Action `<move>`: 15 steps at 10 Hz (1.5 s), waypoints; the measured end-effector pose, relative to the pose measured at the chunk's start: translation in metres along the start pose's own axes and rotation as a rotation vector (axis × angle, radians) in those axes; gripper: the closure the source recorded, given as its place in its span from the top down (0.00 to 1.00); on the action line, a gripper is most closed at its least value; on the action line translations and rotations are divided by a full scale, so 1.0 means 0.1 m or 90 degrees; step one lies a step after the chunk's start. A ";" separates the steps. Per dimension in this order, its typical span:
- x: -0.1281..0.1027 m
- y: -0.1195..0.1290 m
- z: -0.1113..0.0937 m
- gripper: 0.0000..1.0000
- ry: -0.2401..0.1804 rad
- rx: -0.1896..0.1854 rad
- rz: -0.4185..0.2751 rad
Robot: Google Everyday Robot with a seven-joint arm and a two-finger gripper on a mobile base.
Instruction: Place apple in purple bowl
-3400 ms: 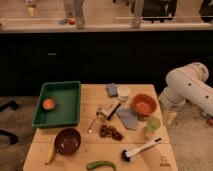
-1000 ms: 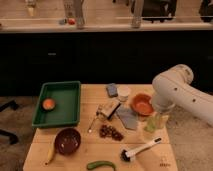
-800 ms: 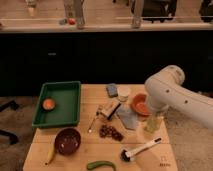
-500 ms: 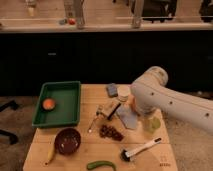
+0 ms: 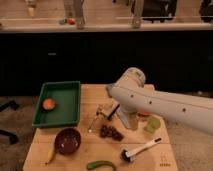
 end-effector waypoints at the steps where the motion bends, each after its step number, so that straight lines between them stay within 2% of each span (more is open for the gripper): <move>1: -0.13 -0.02 0.01 0.80 -0.001 -0.003 -0.008; 5: -0.70 -0.16 0.04 0.80 0.002 -0.008 -0.058; 9: -1.11 -0.35 0.08 0.80 -0.004 -0.013 -0.092; 13: -1.49 -0.58 0.07 0.80 -0.018 -0.015 -0.090; 15: -1.53 -0.60 0.07 0.80 -0.019 -0.015 -0.089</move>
